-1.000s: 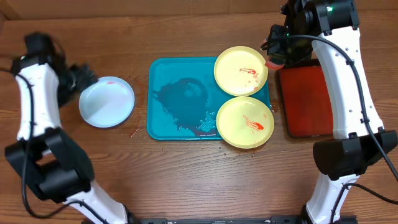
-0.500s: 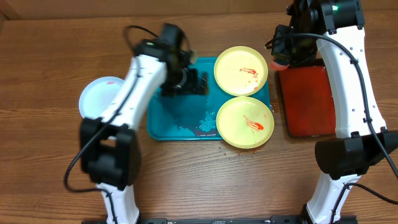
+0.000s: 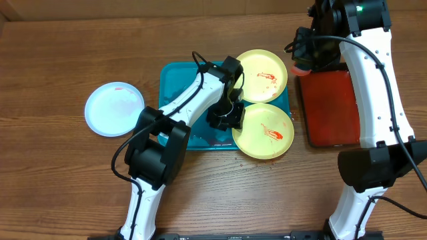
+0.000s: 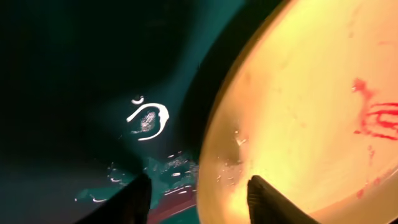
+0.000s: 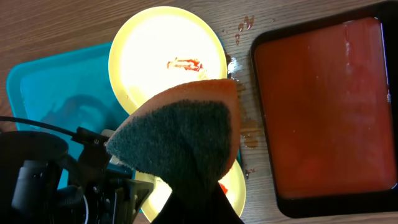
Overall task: Clean dirty plates on tray and stack at the side
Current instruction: 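Grip the lower yellow plate with the left gripper and pull it left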
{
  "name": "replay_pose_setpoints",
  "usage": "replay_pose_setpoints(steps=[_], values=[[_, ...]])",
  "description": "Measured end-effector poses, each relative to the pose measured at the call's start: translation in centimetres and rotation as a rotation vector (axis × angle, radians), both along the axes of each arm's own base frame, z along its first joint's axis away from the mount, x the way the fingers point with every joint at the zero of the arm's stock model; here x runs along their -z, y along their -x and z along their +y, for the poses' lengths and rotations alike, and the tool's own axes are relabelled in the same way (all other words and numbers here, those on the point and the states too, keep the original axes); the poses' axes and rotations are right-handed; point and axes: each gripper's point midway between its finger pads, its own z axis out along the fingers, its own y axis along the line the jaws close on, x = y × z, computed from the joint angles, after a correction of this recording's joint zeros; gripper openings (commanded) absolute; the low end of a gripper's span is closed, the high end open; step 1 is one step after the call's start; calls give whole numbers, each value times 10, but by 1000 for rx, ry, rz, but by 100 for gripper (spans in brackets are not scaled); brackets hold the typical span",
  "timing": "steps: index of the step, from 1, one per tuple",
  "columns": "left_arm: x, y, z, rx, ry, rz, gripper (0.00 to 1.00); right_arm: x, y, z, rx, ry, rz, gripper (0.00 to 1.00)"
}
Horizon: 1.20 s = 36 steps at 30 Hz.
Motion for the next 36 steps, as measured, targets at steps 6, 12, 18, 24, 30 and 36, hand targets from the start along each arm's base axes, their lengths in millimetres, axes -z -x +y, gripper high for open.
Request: replay_pose_setpoints(steps=[6,12,18,24,30,36], values=[[5,2,-2,-5,-23,2,16,0,0,0,0,0,1,4],[6,-4,-2,-15,-26,-25,4,0,0,0,1,0,1,4],[6,-5,-2,-15,-26,-28,4,0,0,0,0,0,1,4],[5,-9,30,-72,-82,16,4,0,-1,4,-6,-19,-3,4],[6,-34,92,-217,-131,33,4,14,-4,19,-32,-102,20,4],[7,-47,135,-292,-158,34,4,45,-7,50,-90,-187,50,4]])
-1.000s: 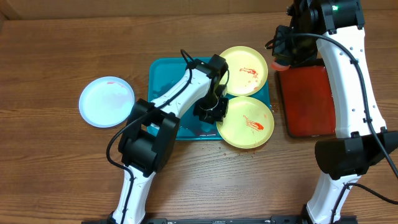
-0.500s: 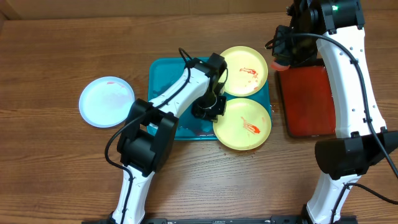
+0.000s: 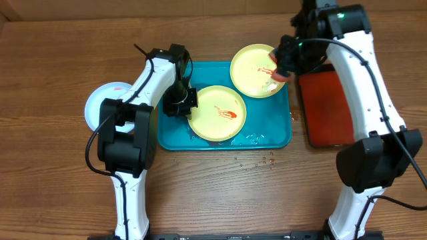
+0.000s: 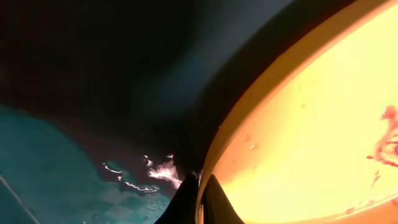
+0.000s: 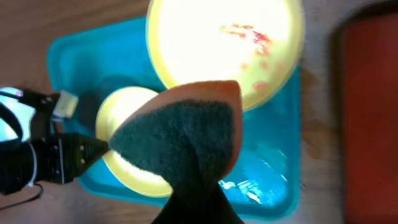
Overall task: Clean dirty plates on tray and stack at the side
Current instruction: 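Grip the lower yellow plate with the left gripper and pull it left, then move the sponge with the right gripper onto the yellow plate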
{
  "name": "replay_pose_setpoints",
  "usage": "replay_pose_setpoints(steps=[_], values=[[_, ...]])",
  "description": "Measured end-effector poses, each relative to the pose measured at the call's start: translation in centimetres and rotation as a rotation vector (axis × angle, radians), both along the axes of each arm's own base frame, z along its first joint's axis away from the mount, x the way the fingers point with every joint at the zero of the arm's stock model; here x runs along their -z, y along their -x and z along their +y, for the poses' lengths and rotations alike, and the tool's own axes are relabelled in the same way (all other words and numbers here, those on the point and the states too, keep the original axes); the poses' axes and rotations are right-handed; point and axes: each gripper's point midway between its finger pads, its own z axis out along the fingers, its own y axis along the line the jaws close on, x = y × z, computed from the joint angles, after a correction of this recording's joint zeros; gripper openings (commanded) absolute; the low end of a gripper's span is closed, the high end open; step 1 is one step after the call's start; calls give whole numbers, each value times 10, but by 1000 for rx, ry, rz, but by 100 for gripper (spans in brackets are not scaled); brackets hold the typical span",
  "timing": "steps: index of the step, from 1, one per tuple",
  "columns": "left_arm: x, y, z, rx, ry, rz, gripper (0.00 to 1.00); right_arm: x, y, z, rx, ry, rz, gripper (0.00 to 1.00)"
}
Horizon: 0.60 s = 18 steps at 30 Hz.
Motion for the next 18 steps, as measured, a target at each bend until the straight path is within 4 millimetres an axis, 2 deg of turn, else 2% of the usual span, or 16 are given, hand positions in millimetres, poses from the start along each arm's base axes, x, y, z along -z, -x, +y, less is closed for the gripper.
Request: replay_pose_setpoints(steps=[5,7,10,14,18], values=[[0,0,4,6,-14,1,4,31,-1,63,-104,-39,-50,4],[1,1,5,9,-19,1,4,41,4,84,-127,-50,-45,4],[1,0,7,8,-29,-1,4,68,14,124,-162,-63,-13,4],[1,-1,11,0,-29,-2,4,115,19,148,-148,-6,46,4],[1,-3,18,-15,-28,-1,4,146,22,149,-109,57,83,4]])
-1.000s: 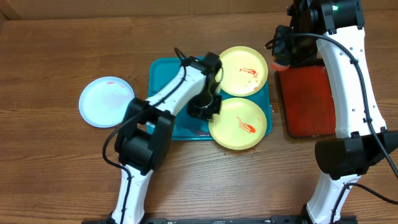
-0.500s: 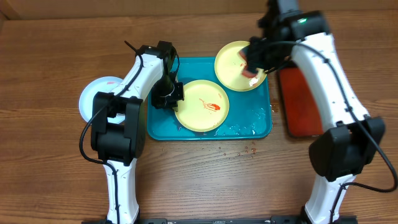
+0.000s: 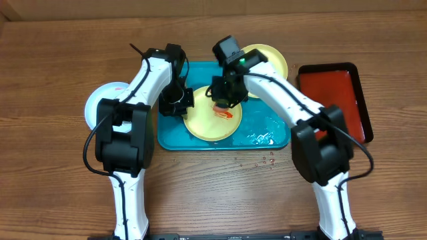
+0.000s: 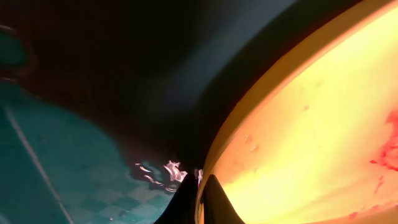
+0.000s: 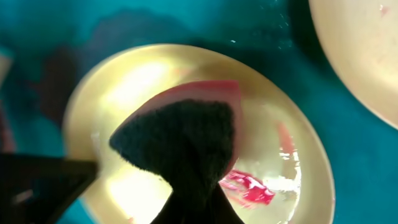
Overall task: Clean dirty plates on tray and stack at the side
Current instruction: 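Move the sponge with the right gripper onto the yellow plate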
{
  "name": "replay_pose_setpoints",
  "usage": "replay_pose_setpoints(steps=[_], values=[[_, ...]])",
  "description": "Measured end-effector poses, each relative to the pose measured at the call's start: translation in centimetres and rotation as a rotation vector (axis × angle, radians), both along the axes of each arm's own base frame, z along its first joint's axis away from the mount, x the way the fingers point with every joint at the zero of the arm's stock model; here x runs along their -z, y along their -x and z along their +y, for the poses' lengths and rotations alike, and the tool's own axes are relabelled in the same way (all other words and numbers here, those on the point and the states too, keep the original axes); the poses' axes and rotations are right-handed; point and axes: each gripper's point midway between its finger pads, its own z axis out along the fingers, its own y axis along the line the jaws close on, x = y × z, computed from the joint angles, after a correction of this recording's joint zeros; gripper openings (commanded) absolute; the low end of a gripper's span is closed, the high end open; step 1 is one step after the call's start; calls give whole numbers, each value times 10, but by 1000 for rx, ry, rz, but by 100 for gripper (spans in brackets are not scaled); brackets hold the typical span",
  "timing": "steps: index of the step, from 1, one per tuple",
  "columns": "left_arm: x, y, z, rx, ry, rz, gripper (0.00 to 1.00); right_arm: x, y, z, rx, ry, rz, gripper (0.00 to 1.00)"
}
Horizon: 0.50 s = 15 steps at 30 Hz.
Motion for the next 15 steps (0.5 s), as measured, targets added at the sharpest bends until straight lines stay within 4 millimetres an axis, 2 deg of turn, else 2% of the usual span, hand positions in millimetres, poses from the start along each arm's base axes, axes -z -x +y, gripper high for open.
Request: replay_pose_setpoints(steps=[1,5,10,15], values=[[0,-1,4,-10,0,0,4,9,0,-2,15,18,12,4],[0,-2,9,-24,-1,0,4,25,-1,-8,36,55,28,4],[0,-4,12,-30,0,-2,4,38,1,-13,57,85,47,4],[0,-5,12,-31,1,-7,4,39,3,-13,102,84,70,4]])
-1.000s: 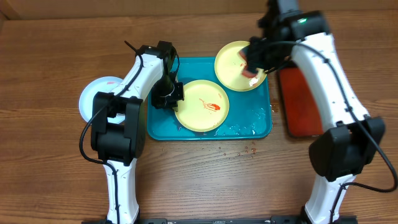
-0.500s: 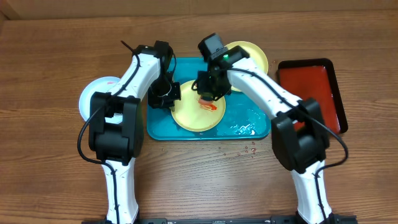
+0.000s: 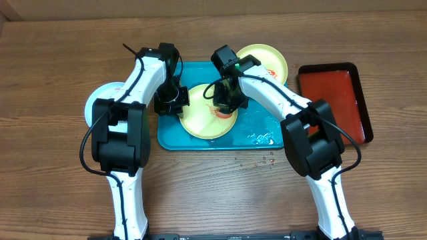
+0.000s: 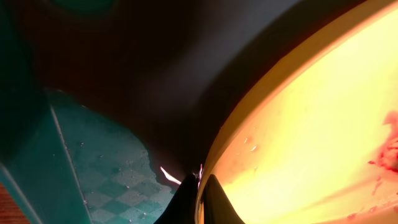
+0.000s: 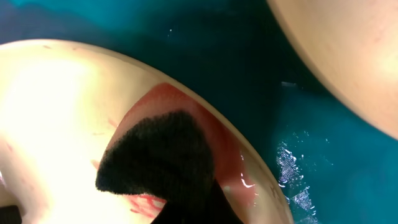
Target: Clean dirty plates on tray and stack at the side
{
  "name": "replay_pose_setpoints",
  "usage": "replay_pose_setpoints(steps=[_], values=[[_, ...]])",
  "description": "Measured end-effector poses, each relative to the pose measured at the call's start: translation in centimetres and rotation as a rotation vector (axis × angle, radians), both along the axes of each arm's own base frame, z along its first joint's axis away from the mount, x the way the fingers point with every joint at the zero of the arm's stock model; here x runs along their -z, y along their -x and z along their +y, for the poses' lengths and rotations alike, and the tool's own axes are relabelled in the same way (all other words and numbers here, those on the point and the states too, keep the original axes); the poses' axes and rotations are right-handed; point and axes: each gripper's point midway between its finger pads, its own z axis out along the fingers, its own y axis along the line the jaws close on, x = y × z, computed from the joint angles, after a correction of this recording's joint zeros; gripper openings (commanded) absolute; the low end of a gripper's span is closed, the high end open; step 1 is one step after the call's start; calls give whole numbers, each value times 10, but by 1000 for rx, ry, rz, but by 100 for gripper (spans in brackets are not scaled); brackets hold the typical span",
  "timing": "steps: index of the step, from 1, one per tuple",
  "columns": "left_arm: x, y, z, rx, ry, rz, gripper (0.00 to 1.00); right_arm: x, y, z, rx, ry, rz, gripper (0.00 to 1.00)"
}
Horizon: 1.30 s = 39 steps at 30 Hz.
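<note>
A yellow plate [image 3: 203,121] smeared with red lies in the teal tray [image 3: 263,137]. My left gripper [image 3: 175,107] is shut on that plate's left rim [image 4: 249,124], its fingers pinching the edge. My right gripper [image 3: 227,103] is shut on a sponge [image 5: 158,162], dark scrubbing side down, pressed on the plate's right part beside a red smear [image 5: 143,202]. A second stained yellow plate [image 3: 267,62] leans over the tray's far right corner. A white plate [image 3: 100,107] lies on the table left of the tray.
A dark tray of red liquid [image 3: 337,100] sits at the right. Water glints on the teal tray's floor [image 5: 292,168], and droplets dot the wood [image 3: 267,160] in front of it.
The yellow plate and my left gripper have shifted slightly left in the tray. My right gripper with the sponge sits lower on the plate, nearer its right rim, on the red smear.
My left gripper stood open at the near yellow plate's rim while my right held the sponge over the red tray. Then the left was shut on the rim with the plate at tray centre, the right over the far plate. Then the sponge was on the held plate, where it remains.
</note>
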Motion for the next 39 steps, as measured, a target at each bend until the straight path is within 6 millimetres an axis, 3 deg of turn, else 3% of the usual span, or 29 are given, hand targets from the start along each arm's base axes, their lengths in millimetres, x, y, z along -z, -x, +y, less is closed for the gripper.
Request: replay_pose_setpoints(steps=[5,10,13,17,21,24,27,30,35,39], values=[[0,-1,1,4,-2,-3,4,0,0,10,24,-78,30,4],[0,-2,8,11,-12,-7,4,2,1,43,-9,-222,54,4],[1,-3,14,4,-21,-8,4,3,13,68,-54,-282,85,4],[1,-3,14,4,-24,-9,4,3,30,85,-90,-317,133,4],[1,-3,14,4,-24,-9,4,2,37,74,-94,-275,180,4],[1,-3,14,5,-24,-9,4,0,42,48,-84,-140,210,4],[1,-3,14,5,-24,-9,4,-1,31,15,-73,50,155,4],[1,-3,14,5,-24,-9,4,-1,16,-2,-67,160,76,4],[1,-3,14,5,-23,-9,4,0,-4,2,-66,176,-18,4],[1,-3,14,5,-23,-9,4,1,-20,28,-102,44,-61,4]])
